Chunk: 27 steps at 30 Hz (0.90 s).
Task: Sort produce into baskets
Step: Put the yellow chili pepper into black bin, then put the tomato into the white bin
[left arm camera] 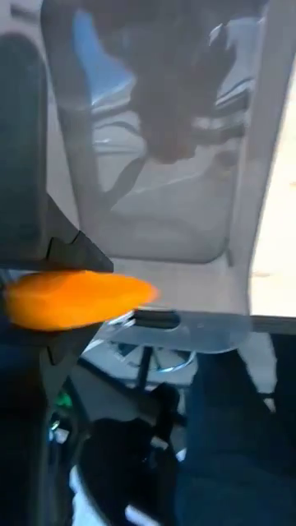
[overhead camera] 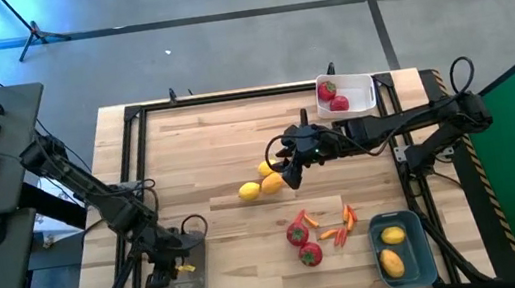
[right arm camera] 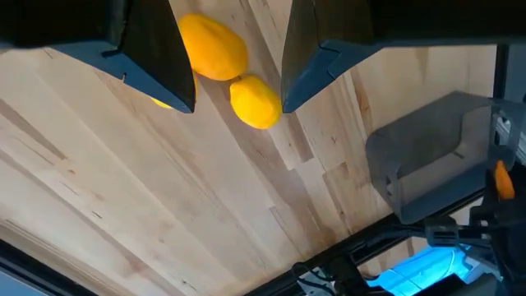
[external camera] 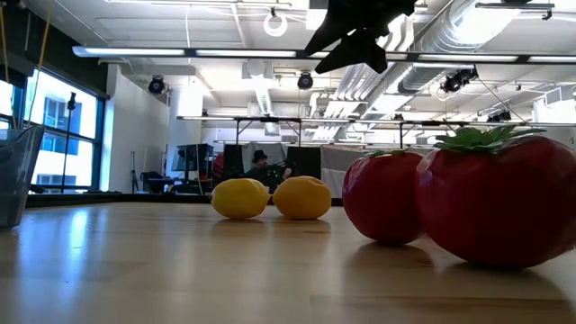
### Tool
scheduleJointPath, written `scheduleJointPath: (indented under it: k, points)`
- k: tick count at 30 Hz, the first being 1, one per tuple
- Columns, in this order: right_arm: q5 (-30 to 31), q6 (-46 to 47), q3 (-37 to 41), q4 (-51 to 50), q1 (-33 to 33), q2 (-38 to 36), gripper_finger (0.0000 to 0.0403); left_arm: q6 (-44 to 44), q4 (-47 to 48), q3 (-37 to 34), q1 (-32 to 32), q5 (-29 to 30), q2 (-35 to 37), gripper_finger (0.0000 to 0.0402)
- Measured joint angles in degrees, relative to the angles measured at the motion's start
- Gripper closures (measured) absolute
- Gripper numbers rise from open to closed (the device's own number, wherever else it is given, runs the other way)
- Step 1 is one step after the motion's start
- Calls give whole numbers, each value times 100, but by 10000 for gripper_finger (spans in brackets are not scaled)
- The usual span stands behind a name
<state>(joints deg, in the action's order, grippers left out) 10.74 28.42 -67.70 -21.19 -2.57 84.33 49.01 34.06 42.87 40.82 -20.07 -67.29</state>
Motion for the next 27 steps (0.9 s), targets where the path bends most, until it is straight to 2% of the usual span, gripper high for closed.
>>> scheduleJointPath:
  k: [3, 10, 20, 27]
  points:
    - [0, -22, 0, 2, 0, 0, 232, 41, -94, 0, -36, -239, -44, 328]
    - [0, -108, 0, 2, 0, 0, 232, 30, -165, 2, -44, -185, 86, 289]
    - [-50, -169, 0, 2, -11, 0, 232, -8, -194, 99, -436, -170, 653, 287]
    - [-66, -341, 0, 2, -11, 0, 237, -173, -209, 279, -1260, -126, 1170, 297]
